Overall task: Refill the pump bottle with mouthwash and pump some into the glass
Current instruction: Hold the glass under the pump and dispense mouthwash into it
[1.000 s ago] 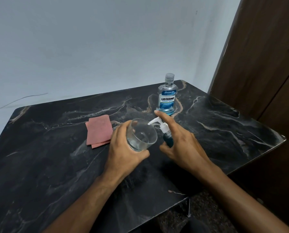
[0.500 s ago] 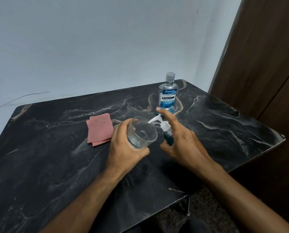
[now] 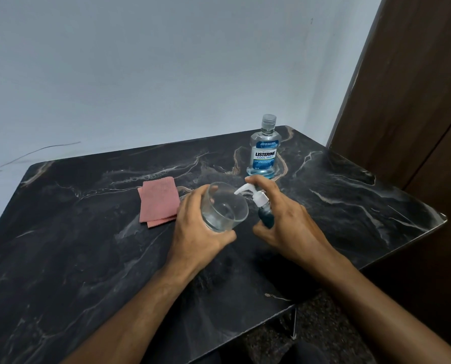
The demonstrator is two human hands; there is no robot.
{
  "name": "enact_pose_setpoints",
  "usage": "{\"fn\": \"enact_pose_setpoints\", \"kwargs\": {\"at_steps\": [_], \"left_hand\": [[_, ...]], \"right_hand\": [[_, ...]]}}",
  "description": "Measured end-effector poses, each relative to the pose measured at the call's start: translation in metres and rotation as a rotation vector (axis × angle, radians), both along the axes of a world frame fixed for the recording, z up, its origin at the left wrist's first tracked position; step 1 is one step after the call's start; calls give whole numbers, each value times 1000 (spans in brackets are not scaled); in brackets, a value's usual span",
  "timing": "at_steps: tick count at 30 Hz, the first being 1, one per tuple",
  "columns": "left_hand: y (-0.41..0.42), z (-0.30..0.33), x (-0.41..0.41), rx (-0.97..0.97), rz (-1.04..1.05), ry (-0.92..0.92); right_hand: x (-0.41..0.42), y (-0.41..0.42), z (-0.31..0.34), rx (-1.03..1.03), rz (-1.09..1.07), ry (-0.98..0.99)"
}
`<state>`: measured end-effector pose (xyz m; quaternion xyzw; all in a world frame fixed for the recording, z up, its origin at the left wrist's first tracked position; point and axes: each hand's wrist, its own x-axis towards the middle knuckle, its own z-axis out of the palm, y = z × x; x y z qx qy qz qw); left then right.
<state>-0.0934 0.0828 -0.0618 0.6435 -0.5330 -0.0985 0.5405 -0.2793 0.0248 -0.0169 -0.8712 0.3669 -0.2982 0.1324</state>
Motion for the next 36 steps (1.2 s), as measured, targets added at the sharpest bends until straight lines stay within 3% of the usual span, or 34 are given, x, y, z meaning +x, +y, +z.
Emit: {"fn": "enact_pose_setpoints", "kwargs": {"at_steps": [36], "left_hand": [[3, 2, -2, 5, -12, 17]], "right_hand": [[-1, -2, -1, 104, 100, -59]]}}
